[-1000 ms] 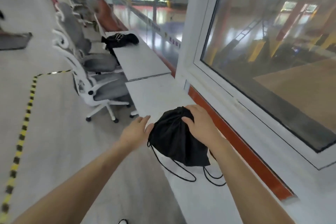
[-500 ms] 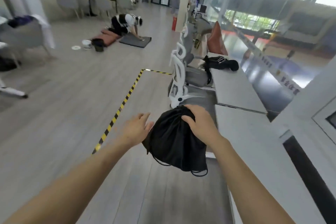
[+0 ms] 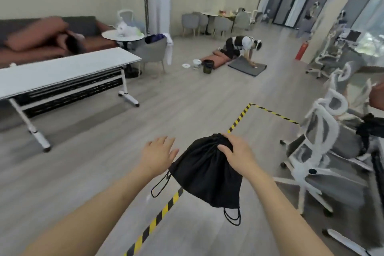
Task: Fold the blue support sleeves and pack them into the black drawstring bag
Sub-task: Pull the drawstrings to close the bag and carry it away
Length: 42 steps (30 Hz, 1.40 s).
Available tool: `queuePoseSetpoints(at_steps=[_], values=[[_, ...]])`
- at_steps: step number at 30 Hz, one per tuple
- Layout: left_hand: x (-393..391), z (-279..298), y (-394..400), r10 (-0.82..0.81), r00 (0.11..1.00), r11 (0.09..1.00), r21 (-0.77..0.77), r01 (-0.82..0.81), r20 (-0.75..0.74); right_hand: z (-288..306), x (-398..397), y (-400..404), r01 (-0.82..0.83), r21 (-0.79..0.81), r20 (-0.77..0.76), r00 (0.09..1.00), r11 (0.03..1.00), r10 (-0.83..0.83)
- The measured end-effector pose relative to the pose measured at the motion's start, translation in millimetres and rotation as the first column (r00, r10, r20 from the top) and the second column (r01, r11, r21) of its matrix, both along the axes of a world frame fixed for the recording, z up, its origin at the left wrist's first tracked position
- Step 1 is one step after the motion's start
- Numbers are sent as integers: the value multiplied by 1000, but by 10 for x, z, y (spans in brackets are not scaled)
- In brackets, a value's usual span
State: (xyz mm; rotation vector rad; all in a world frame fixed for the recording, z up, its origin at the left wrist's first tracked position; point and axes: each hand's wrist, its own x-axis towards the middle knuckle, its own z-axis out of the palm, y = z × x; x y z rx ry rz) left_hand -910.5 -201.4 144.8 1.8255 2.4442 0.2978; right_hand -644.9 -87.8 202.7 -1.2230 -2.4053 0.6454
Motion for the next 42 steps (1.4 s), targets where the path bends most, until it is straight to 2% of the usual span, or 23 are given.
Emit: queuePoseSetpoints(at_steps=[9,20,28,35,42], values=[[-2081,-97,567,302,952,952,66,-299,-45,-211,-2652,1359,-315,38,-18,949,948,316],[-4357,-126,1422,638,769,770,17,-638,-24,-189,-5720,2802,-600,45,-18,799,798,602],[-6147,-79,1961,707,705,707,60,-705,-45,-185,-7879,3563,-669,155,13,737,727,675],[-7888,15,2531,714,700,699,72,-711,-23,-2,-9562,4116,-639,135,-34,761,757,648],[-9345,149,3138,714,700,698,112,-707,-34,307,-11111,4684,-626,189,-92,756,756,649]])
